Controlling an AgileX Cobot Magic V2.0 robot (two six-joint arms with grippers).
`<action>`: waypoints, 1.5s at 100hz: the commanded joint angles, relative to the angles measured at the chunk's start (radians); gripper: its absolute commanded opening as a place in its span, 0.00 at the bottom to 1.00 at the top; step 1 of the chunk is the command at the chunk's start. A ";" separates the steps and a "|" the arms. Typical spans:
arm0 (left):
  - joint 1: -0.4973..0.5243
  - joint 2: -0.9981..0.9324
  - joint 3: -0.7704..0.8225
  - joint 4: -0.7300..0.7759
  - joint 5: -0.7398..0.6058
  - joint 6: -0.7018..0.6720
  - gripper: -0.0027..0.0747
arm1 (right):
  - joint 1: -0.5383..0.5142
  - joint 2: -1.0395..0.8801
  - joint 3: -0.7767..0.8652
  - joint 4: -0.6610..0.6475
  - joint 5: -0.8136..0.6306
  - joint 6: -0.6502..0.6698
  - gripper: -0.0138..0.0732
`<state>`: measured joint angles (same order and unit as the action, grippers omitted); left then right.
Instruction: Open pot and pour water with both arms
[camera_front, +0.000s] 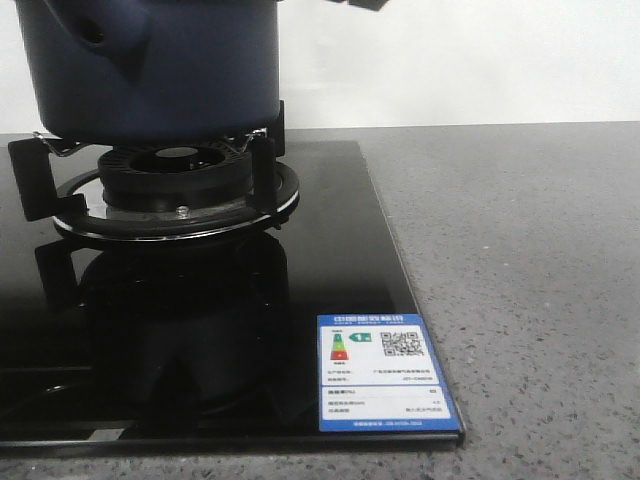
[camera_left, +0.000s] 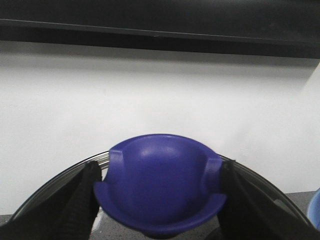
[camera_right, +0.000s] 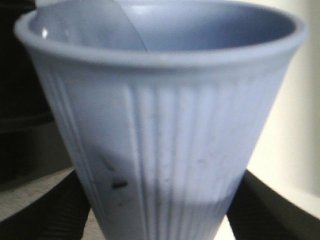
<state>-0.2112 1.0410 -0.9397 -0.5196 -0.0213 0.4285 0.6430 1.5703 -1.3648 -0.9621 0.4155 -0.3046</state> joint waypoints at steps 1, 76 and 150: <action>0.004 -0.025 -0.038 -0.009 -0.095 -0.005 0.46 | 0.004 -0.038 -0.040 -0.132 -0.043 -0.003 0.58; 0.004 -0.025 -0.038 -0.009 -0.095 -0.005 0.46 | 0.004 -0.037 -0.040 -0.493 -0.071 -0.003 0.58; 0.004 -0.021 -0.038 -0.009 -0.095 -0.005 0.46 | 0.004 -0.037 -0.040 -0.570 -0.115 0.050 0.58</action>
<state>-0.2112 1.0410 -0.9397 -0.5196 -0.0213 0.4285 0.6446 1.5762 -1.3667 -1.5209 0.2978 -0.2983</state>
